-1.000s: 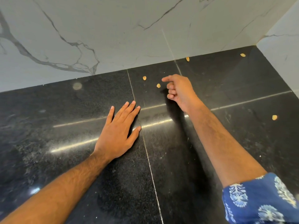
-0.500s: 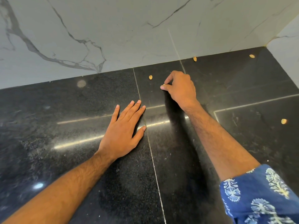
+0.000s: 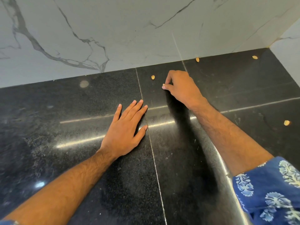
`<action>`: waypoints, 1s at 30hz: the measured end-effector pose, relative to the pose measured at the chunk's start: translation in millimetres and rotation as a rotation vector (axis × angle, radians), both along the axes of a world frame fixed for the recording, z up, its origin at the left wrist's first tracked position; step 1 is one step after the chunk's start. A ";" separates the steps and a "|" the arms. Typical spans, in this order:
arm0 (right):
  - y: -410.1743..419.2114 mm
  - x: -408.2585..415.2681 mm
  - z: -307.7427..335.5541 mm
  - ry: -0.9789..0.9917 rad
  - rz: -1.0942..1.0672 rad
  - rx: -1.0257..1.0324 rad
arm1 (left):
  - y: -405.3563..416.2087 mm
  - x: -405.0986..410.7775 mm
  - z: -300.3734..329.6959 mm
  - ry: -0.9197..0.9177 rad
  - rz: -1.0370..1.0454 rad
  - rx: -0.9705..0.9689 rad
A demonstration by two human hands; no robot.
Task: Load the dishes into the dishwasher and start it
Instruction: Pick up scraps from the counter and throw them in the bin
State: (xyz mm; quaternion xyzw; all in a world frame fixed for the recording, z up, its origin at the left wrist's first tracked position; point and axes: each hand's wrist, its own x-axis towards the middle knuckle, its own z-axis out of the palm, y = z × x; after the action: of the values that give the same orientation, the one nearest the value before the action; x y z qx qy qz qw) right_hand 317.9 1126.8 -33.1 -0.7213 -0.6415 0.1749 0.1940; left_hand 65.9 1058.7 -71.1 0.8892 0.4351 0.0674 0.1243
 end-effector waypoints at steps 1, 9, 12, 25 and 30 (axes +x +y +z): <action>-1.0 -2.0 -1.6 -0.056 0.031 0.031 | 0.0 0.2 -0.4 0.001 0.000 -0.001; -7.0 -9.1 -12.3 -0.359 0.102 0.096 | 0.8 0.4 -1.7 -0.003 -0.003 0.002; -3.8 -10.6 5.1 0.548 -0.285 -0.085 | 0.5 0.1 -1.8 -0.001 0.000 0.004; 10.7 -12.8 13.8 0.822 -0.300 -0.204 | -0.2 0.4 -0.7 0.013 0.003 0.004; 31.2 -31.9 -2.1 0.173 -0.108 -0.002 | -0.3 0.5 -0.6 0.012 0.003 0.000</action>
State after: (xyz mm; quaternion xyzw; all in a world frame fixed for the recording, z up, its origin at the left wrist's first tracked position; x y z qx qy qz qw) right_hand 285.9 1158.0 -35.2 -0.7372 -0.5825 0.2265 0.2569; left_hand 66.4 1058.4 -71.7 0.8890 0.4372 0.0623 0.1213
